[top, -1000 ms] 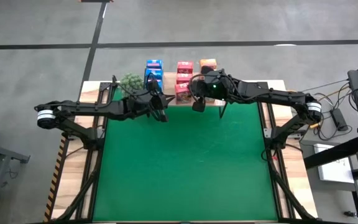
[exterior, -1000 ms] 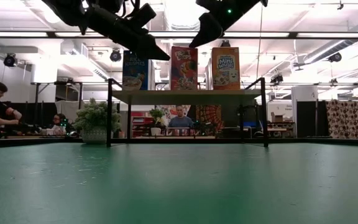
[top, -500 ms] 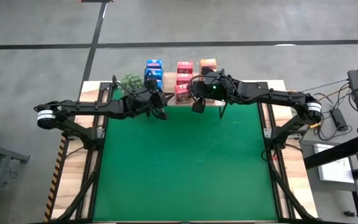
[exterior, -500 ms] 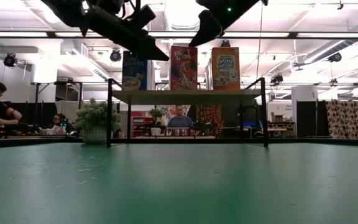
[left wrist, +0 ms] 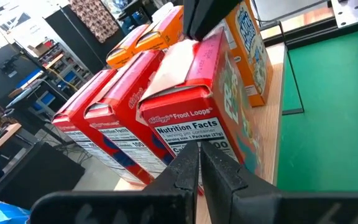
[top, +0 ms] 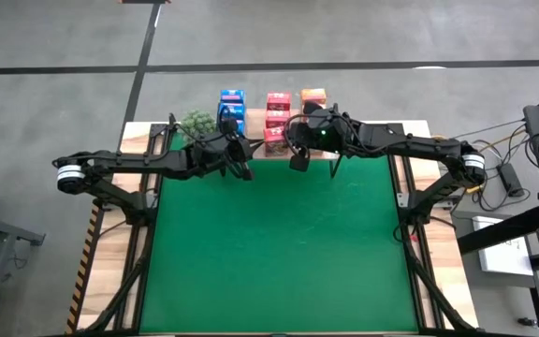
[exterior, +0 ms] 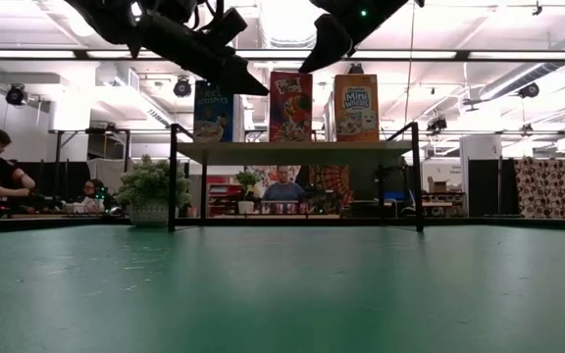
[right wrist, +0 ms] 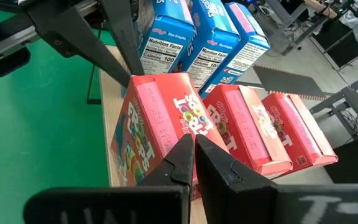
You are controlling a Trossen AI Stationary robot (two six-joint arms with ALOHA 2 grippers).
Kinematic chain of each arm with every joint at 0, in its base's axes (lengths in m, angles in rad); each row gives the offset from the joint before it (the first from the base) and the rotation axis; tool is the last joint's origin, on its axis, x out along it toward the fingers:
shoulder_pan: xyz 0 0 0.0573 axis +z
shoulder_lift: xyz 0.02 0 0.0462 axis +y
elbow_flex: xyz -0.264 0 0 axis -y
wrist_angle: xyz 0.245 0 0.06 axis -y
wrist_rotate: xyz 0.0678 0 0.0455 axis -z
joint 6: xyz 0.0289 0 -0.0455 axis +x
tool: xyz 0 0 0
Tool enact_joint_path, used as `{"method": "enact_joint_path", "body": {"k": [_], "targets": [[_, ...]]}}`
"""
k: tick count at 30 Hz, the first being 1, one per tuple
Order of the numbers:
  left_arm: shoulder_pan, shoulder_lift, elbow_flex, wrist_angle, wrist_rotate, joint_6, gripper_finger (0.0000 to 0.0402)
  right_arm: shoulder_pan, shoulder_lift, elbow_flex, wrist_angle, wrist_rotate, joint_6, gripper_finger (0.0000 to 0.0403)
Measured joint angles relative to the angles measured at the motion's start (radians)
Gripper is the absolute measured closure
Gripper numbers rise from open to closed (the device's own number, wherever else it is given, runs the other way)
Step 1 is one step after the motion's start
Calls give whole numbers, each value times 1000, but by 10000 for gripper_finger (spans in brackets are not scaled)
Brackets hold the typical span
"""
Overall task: Stack cereal on shelf
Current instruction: Put the red cereal box on the shelf aligned with the other red cereal boxes
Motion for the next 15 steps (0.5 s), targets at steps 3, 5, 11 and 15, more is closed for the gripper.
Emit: {"method": "enact_joint_path", "body": {"k": [3, 5, 11, 15], "targets": [[0, 0, 0, 3, 1, 0, 401, 2, 0, 0, -4, 0, 0, 394], [0, 0, 0, 5, 1, -1, 401, 4, 0, 0, -4, 0, -1, 394], [0, 0, 0, 9, 0, -12, 401, 9, -1, 0, -5, 0, -5, 394], [0, 0, 0, 11, 0, -19, 401, 9, -1, 0, -5, 0, -6, 394]]}}
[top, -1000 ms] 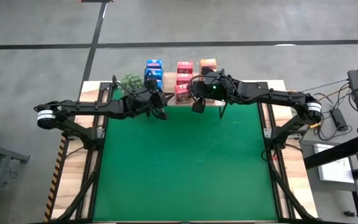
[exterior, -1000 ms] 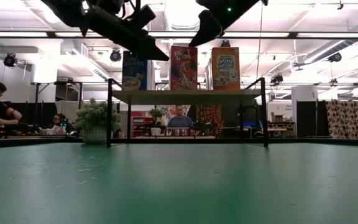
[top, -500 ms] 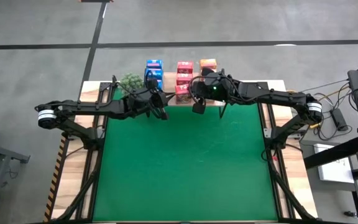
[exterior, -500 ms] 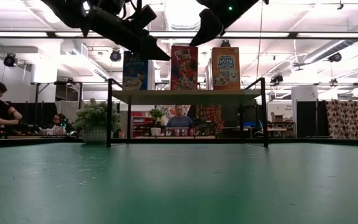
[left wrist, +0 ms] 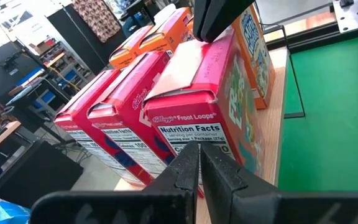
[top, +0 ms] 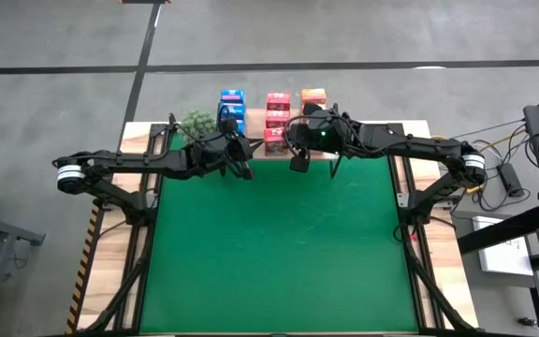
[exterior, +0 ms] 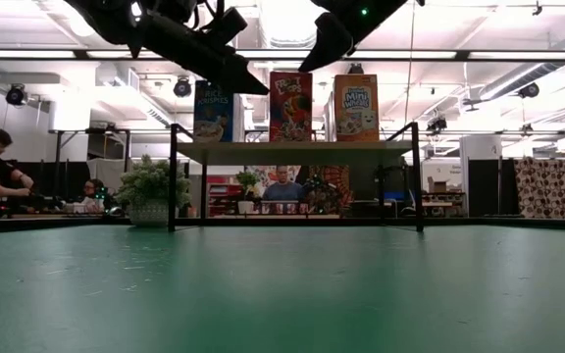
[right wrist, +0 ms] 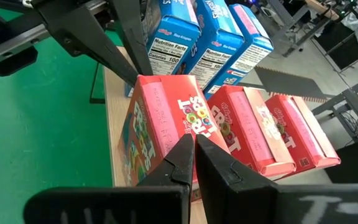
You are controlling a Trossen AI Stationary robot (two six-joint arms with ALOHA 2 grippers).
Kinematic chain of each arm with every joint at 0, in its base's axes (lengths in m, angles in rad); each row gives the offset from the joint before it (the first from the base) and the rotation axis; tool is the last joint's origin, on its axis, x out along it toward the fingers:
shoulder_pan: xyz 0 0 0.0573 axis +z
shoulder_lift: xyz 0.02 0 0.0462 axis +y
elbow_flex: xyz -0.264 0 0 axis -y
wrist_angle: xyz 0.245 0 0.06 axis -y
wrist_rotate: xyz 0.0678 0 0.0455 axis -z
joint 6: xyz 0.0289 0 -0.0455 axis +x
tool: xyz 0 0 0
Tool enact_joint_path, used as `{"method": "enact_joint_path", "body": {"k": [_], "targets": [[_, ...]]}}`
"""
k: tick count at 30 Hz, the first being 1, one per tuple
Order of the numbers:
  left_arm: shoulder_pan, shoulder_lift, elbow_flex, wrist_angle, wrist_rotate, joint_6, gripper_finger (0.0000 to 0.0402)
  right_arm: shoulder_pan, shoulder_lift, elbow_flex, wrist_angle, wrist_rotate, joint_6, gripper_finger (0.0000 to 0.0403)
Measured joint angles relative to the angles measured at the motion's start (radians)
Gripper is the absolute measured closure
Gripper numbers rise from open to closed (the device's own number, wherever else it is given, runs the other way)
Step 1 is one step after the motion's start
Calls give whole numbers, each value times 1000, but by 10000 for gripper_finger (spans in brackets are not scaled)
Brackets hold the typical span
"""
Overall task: Stack cereal on shelf
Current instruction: Put the red cereal box on the shelf aligned with the other red cereal boxes
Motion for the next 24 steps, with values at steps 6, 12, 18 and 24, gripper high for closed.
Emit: {"method": "enact_joint_path", "body": {"k": [6, 12, 18, 24], "targets": [[0, 0, 0, 2, 0, 0, 401, 0, -1, 0, 2, 0, -4, 394], [0, 0, 0, 3, 1, -1, 401, 0, -1, 0, 13, -1, -5, 394], [0, 0, 0, 5, 1, -1, 401, 0, -1, 0, 20, -1, -6, 394], [0, 0, 0, 3, 1, -6, 402, 0, -4, 2, 30, -1, -16, 394]]}}
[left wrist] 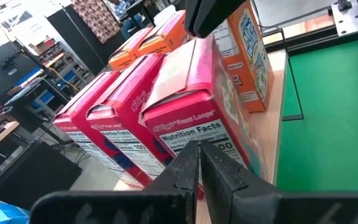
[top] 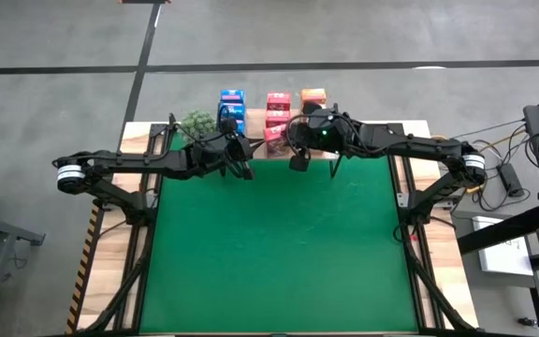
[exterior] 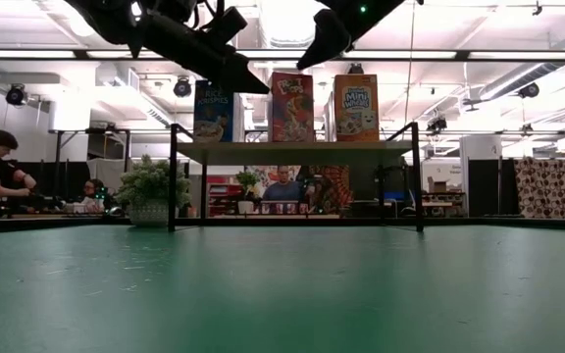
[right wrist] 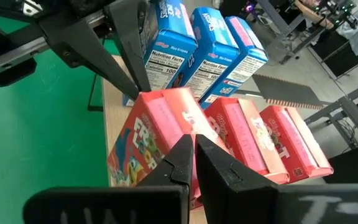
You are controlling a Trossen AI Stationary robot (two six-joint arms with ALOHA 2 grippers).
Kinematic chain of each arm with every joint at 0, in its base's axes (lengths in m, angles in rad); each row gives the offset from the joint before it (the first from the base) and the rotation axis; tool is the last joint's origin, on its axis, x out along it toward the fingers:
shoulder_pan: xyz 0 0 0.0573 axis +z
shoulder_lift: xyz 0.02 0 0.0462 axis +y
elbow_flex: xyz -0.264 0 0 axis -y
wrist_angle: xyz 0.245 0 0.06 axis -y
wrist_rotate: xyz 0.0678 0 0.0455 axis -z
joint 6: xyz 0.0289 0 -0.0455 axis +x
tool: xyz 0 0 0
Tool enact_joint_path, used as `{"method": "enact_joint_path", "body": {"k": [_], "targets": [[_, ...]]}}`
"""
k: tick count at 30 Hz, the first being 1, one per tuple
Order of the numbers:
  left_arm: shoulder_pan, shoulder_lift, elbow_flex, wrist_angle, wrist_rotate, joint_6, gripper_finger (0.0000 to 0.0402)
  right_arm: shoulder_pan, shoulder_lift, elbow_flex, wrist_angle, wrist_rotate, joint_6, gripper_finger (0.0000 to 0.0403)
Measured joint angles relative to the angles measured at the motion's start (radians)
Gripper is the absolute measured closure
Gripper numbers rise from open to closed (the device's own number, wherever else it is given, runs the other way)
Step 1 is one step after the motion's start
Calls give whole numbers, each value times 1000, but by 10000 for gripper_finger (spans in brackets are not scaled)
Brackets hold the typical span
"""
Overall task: Stack cereal on shelf
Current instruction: Put the red cereal box on the shelf aligned with the other red cereal boxes
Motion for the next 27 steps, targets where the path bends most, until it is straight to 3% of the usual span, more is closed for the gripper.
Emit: {"method": "enact_joint_path", "body": {"k": [17, 27], "targets": [[-112, -69, 0, -6, 0, -2, 402, -5, 1, 186, -246, -9, 115, 394], [-164, -228, 0, -90, 2, 88, 402, -5, 2, 200, -274, -11, 199, 394]]}}
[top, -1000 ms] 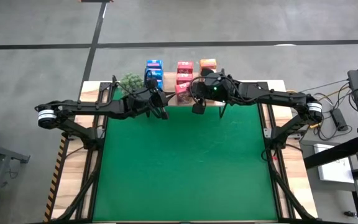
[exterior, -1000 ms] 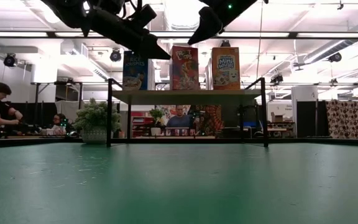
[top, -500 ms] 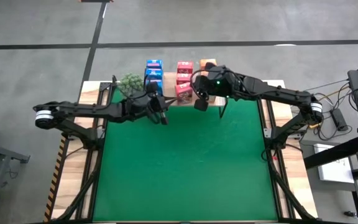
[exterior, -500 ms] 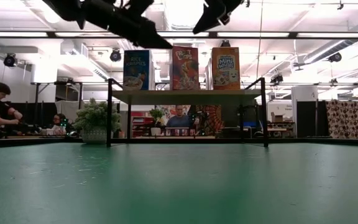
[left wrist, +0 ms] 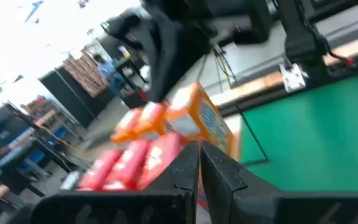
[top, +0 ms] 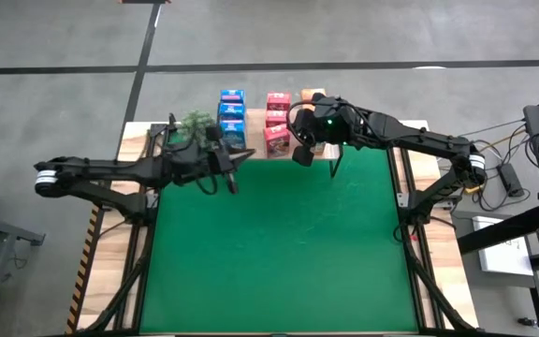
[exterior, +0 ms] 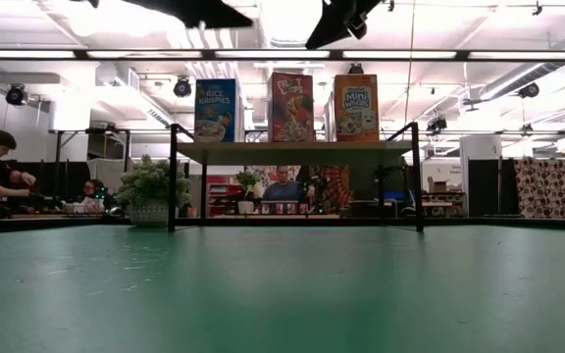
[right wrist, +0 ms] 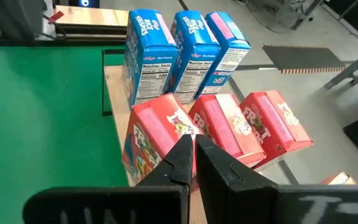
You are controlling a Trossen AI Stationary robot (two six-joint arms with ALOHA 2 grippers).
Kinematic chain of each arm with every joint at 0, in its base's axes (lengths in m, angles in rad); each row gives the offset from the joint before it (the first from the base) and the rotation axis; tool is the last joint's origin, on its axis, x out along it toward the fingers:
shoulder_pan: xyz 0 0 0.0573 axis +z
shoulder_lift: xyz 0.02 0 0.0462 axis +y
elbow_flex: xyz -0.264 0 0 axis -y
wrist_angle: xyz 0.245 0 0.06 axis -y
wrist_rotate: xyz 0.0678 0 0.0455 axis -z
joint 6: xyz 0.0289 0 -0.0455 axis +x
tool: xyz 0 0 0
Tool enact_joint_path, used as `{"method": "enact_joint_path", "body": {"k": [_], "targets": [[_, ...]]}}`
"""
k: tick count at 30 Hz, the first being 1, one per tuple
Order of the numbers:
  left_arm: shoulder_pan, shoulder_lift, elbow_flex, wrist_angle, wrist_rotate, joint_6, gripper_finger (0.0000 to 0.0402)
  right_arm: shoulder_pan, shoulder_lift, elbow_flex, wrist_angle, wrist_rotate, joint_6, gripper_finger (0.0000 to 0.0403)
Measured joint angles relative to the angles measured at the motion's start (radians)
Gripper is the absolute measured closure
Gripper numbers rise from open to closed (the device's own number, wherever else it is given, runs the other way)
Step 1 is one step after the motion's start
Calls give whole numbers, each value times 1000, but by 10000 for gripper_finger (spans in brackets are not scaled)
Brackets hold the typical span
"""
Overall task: Stack cereal on shelf
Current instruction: Put the red cereal box on the shelf aligned with the other red cereal boxes
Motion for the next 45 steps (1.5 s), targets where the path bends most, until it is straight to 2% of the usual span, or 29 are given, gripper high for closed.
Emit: {"method": "enact_joint_path", "body": {"k": [6, 14, 20, 28, 35, 38, 45], "targets": [[-1, -133, -23, -29, 23, 11, 402, 0, 0, 0, 19, -49, 16, 394], [0, -246, -163, 62, 20, -10, 402, 2, 56, -2, 102, -49, 40, 394], [0, -298, -205, 100, -109, 23, 402, 2, 119, 43, 94, -33, 79, 394], [2, -325, -246, 94, -139, 36, 402, 2, 213, 238, -145, 16, 141, 394], [2, -330, -248, 95, -234, 72, 402, 0, 297, 432, -419, 42, 193, 394], [2, -329, -249, 95, -235, 72, 402, -5, 313, 473, -461, 49, 198, 394], [2, -329, -249, 90, -236, 68, 402, -20, 317, 474, -469, 65, 189, 394]]}}
